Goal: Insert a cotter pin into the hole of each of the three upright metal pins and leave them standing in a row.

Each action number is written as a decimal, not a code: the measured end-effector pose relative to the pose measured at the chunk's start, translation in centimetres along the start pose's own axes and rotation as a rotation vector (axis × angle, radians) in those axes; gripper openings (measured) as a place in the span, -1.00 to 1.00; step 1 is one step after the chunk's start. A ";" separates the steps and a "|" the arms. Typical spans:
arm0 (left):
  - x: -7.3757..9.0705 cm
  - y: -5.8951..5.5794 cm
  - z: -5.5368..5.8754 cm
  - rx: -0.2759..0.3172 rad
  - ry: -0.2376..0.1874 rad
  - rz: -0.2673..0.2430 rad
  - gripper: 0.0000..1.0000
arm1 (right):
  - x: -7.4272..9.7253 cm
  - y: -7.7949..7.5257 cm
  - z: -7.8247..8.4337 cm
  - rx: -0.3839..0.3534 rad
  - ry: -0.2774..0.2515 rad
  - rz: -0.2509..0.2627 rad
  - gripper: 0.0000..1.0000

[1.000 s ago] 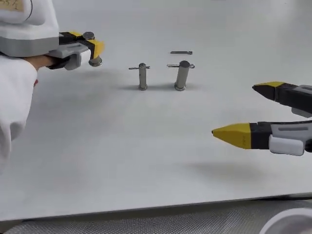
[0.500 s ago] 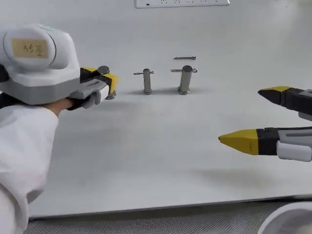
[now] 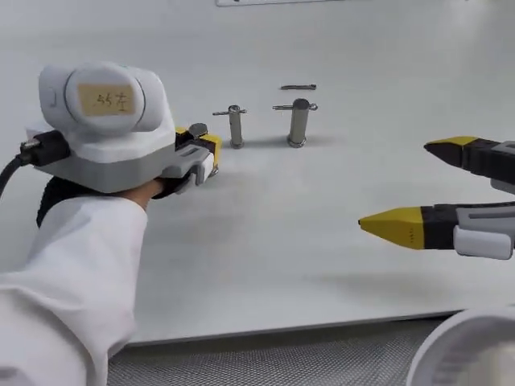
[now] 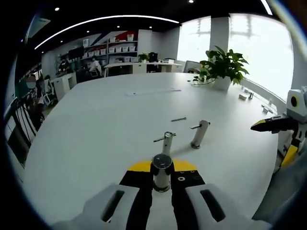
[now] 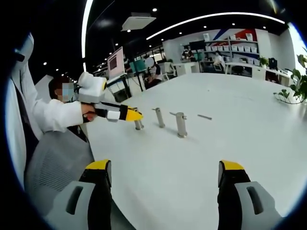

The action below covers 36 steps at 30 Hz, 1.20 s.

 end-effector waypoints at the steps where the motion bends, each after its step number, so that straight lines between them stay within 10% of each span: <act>1: 0.0 -0.1 0.1 0.007 0.001 -0.004 -0.80 | 0.0 0.1 0.0 -0.001 0.000 0.000 0.80; 18: 0.1 -1.3 1.9 0.034 0.030 -0.027 -0.80 | -0.5 1.0 -0.1 0.002 0.011 -0.018 0.79; 36: 0.3 -1.9 1.8 -0.010 -0.033 -0.036 -0.77 | -0.9 0.8 0.1 -0.006 0.024 -0.025 0.78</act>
Point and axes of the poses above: the centre of the closed fingertips' face, and the gripper's own axes: x roughly backward along the fingers, y roughly to its left, z roughly out of its underside, the point moved 8 cm from there along x, roughly backward along the fingers, and after that the axes turned 7 degrees about -z, right-handed, at the moved point
